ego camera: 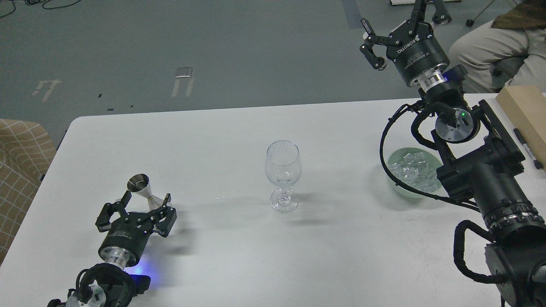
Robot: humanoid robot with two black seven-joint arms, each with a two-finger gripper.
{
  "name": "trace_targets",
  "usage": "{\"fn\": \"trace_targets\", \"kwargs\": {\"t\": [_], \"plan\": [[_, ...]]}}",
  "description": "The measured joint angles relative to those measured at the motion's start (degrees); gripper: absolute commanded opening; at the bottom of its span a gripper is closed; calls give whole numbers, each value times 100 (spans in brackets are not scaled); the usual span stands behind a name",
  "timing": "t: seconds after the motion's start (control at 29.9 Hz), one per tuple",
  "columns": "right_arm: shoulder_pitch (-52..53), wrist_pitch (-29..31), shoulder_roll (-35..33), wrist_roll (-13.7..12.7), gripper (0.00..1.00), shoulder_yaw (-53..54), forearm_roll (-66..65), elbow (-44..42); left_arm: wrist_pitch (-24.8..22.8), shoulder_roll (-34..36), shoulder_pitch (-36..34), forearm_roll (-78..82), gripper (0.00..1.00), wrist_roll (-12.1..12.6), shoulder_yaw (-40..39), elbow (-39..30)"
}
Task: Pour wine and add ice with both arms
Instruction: 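Close the left gripper around the metal jigger, then lift the jigger upright with the left gripper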
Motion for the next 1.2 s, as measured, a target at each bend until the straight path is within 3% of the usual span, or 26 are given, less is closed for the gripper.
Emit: {"fn": "trace_targets", "kwargs": {"t": [0.57, 1.14, 1.2], "plan": [[-21, 0, 0, 0, 100, 0, 0, 22, -51, 0, -231, 21, 91, -84, 0, 248], [-24, 0, 0, 0, 100, 0, 0, 43, -89, 0, -310, 31, 76, -228, 1, 248], [-24, 0, 0, 0, 100, 0, 0, 45, -150, 0, -312, 33, 70, -249, 1, 248]]}}
